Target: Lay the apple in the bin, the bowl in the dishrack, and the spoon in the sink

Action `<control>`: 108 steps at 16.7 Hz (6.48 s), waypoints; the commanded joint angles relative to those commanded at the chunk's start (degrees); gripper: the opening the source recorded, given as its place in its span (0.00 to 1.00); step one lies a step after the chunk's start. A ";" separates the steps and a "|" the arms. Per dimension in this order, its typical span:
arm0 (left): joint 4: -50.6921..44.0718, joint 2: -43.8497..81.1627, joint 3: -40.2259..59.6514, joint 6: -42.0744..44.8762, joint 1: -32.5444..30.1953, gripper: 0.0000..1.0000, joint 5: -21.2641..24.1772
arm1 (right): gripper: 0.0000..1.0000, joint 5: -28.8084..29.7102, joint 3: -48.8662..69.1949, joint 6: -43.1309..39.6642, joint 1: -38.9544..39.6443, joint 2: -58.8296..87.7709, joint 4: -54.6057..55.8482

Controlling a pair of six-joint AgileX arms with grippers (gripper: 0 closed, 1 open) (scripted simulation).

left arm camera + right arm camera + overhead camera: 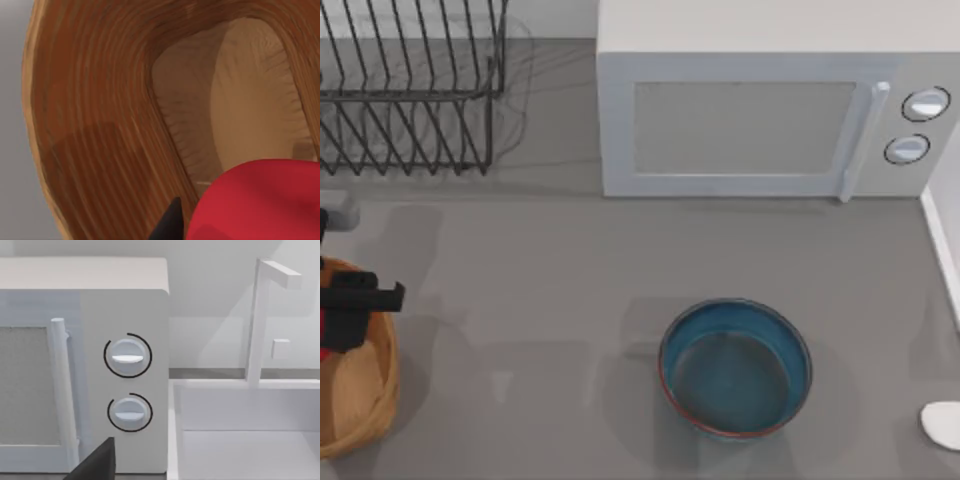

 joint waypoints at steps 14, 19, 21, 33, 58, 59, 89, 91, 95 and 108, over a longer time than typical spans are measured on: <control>0.00 0.00 0.00 0.00 0.00 1.00 0.00 | 1.00 0.00 0.00 0.00 0.00 0.00 0.00; 0.49 -0.68 -0.38 0.06 -0.05 1.00 0.06 | 1.00 0.00 0.00 0.00 0.00 0.00 0.00; 2.71 -3.61 -2.17 0.23 0.07 1.00 0.31 | 1.00 0.00 0.00 0.00 0.00 0.00 0.00; 33.90 -47.73 -31.92 2.30 2.83 1.00 2.80 | 1.00 0.00 0.00 0.00 0.00 0.00 0.00; 45.09 -61.00 -34.33 0.74 -9.39 1.00 5.20 | 1.00 0.00 0.00 0.00 0.00 0.00 0.00; 42.57 -56.04 -30.58 0.05 -11.65 1.00 5.11 | 1.00 0.00 0.00 0.00 0.00 0.00 0.00; -31.40 59.35 80.46 -43.11 -53.56 1.00 6.81 | 1.00 0.00 0.00 0.00 0.00 0.00 0.00; -34.00 62.48 87.39 -46.84 -54.40 1.00 6.47 | 1.00 0.00 0.00 0.00 0.00 0.00 0.00; -37.22 65.86 97.72 -52.83 -55.14 1.00 5.63 | 1.00 0.00 0.00 0.00 0.00 0.00 0.00; -32.10 65.14 93.56 -54.27 -54.89 1.00 5.30 | 1.00 0.00 0.00 0.00 0.00 0.00 0.00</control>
